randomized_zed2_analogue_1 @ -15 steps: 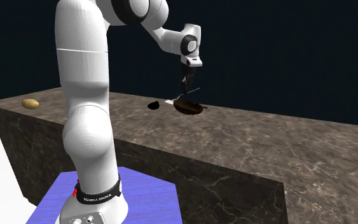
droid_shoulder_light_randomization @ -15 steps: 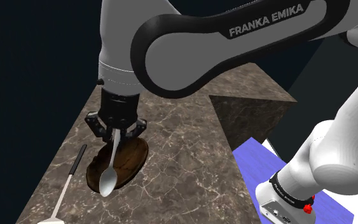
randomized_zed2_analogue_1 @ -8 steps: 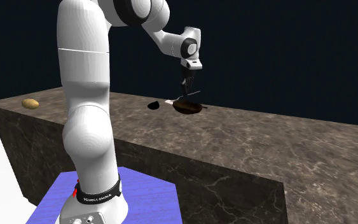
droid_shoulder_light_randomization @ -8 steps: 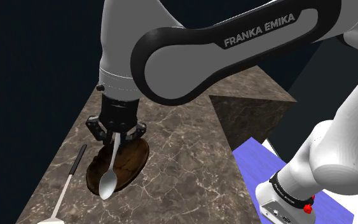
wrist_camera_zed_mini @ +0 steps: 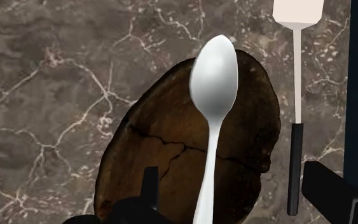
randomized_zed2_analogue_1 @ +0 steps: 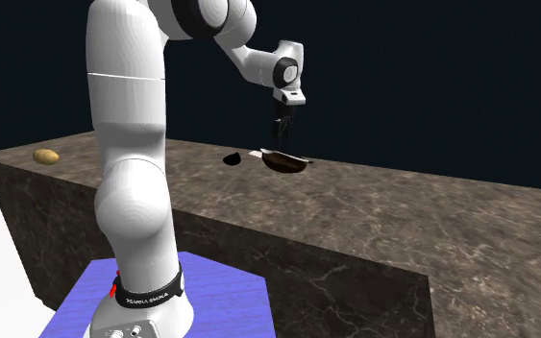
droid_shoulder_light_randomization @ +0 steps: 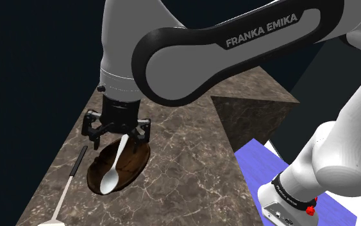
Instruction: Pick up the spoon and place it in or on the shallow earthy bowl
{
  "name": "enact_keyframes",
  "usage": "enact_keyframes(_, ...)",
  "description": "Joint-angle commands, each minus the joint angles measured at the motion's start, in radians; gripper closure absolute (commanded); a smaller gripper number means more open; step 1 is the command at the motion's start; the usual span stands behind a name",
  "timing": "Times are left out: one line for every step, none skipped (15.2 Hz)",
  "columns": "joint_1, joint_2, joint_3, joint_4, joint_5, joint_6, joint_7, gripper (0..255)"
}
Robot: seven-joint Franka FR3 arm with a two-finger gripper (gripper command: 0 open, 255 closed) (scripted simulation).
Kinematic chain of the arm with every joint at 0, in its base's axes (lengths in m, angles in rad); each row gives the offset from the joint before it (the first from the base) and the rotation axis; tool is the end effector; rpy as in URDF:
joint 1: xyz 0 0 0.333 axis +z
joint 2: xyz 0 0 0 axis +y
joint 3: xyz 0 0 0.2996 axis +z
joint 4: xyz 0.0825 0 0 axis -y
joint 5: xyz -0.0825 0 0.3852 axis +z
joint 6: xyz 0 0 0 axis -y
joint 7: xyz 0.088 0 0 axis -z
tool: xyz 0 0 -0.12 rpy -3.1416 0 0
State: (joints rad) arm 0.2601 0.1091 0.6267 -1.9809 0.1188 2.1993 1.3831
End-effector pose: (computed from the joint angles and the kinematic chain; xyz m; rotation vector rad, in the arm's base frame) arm 0.3731 0.4562 0.4053 -2.8352 0.8261 0.1404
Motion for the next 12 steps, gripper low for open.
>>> enact_keyframes(-0.006, -0.019, -0.001, 0.014, 0.012, -0.031, -0.008, 0)
enact_keyframes(-0.012, -0.037, -0.002, 0.03, 0.022, -0.063, -0.016, 0)
enact_keyframes(-0.017, -0.053, -0.004, 0.047, 0.032, -0.094, -0.022, 0)
enact_keyframes(-0.021, -0.065, -0.007, 0.061, 0.039, -0.119, -0.027, 0)
enact_keyframes(-0.02, -0.065, -0.007, 0.061, 0.039, -0.119, -0.027, 0)
enact_keyframes(-0.02, -0.065, -0.007, 0.061, 0.039, -0.119, -0.027, 0)
enact_keyframes(-0.02, -0.065, -0.007, 0.061, 0.039, -0.119, -0.027, 0)
enact_keyframes(-0.02, -0.065, -0.007, 0.061, 0.039, -0.119, -0.027, 0)
enact_keyframes(-0.02, -0.065, -0.007, 0.061, 0.039, -0.119, -0.027, 0)
enact_keyframes(-0.02, -0.065, -0.007, 0.061, 0.039, -0.119, -0.027, 0)
enact_keyframes(-0.02, -0.065, -0.007, 0.061, 0.039, -0.119, -0.027, 0)
enact_keyframes(-0.02, -0.065, -0.007, 0.061, 0.039, -0.119, -0.027, 0)
